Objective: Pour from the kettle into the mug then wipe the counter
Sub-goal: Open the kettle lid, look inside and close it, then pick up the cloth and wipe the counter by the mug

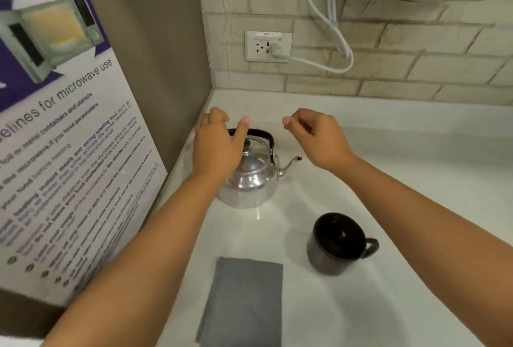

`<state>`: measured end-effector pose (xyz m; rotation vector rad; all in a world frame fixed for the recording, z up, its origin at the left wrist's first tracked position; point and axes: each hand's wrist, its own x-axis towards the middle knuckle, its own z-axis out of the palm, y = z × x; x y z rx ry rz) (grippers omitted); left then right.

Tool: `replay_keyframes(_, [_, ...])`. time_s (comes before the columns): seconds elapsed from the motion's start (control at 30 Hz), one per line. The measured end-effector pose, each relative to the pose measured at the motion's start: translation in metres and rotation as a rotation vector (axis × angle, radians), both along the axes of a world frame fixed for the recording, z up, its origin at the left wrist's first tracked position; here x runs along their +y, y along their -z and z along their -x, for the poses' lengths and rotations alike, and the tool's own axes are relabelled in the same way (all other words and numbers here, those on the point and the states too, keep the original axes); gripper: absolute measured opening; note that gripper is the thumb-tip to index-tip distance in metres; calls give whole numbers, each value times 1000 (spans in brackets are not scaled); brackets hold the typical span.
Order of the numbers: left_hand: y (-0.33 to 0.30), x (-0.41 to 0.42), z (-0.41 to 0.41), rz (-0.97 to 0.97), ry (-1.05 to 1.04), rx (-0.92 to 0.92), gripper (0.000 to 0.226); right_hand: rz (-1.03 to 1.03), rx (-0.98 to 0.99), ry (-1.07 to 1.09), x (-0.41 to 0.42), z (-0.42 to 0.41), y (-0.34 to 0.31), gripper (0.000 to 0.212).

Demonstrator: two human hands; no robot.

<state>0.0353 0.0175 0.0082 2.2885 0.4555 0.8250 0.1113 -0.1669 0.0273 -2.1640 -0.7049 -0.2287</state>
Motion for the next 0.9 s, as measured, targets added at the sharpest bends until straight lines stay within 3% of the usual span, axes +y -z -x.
replay_keyframes(0.13, [25,-42,73,-76,200,-85,30,-101,-46,-3,-59,59,6,26])
replay_keyframes(0.37, [103,-81,166,-132,412,306,29,-41,29,223,-139,139,71,16])
replay_keyframes(0.5, [125,-87,196,-295,476,416,54,81,101,323,-164,171,108,51])
replay_keyframes(0.63, [139,-81,199,-418,506,535,68,438,273,284,-178,195,136,89])
replay_keyframes(0.73, [138,-73,161,-462,496,556,63,669,253,248,-177,197,145,96])
replay_keyframes(0.9, [133,-88,80,-532,508,633,59,700,242,241,-177,193,146,95])
